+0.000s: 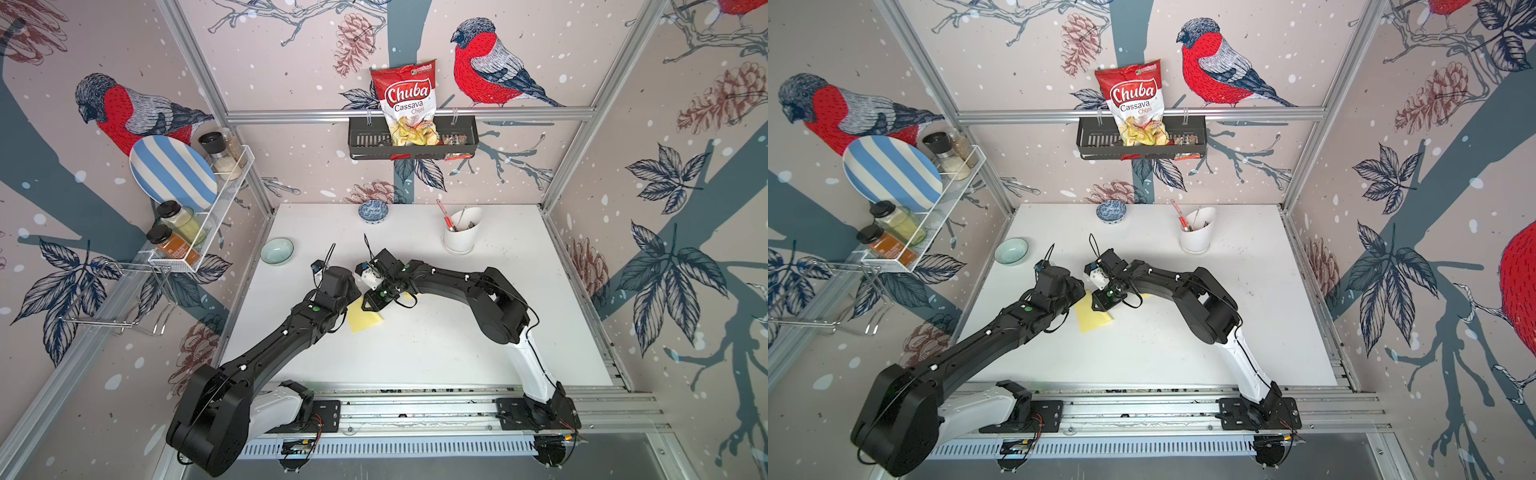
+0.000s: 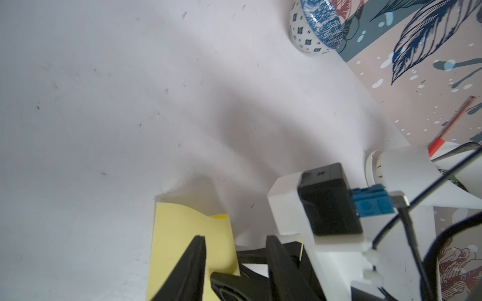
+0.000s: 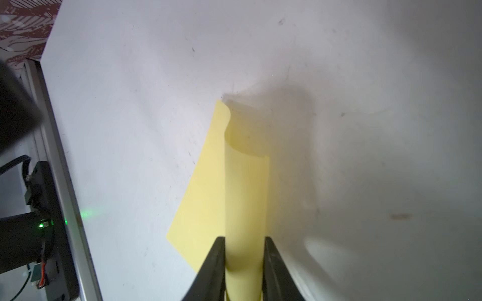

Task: Fold the square paper along the opposite sides
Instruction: Pick up the paper from the center of the board.

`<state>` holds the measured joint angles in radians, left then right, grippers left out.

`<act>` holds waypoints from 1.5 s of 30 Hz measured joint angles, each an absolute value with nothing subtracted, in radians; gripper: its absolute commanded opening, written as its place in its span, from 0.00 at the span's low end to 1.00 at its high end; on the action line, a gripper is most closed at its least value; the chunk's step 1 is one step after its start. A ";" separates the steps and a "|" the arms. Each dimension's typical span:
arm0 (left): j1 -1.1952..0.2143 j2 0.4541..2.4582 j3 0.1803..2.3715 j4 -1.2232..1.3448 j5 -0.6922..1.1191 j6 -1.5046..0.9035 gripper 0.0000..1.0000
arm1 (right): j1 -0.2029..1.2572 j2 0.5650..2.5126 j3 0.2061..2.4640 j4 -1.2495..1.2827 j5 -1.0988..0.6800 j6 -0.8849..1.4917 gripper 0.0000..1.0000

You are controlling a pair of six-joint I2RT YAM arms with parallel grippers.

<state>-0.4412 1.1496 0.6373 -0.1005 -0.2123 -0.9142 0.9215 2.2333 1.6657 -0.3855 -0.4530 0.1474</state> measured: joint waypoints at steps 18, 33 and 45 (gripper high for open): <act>-0.409 0.999 0.767 0.065 -0.092 -0.558 0.70 | 0.693 1.719 1.369 -0.217 -0.545 0.217 0.25; -0.388 1.114 0.860 0.391 0.562 -0.397 0.72 | 0.491 1.267 1.124 -0.031 -0.772 0.182 0.25; -0.388 1.173 0.969 0.456 0.932 -0.404 0.72 | 0.492 1.206 1.126 -0.012 -0.818 0.137 0.25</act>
<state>-0.3878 1.1728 0.9691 0.4564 0.9321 -0.4038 0.4915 1.2064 1.1255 -0.0124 -0.8181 0.1368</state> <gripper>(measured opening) 0.723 0.251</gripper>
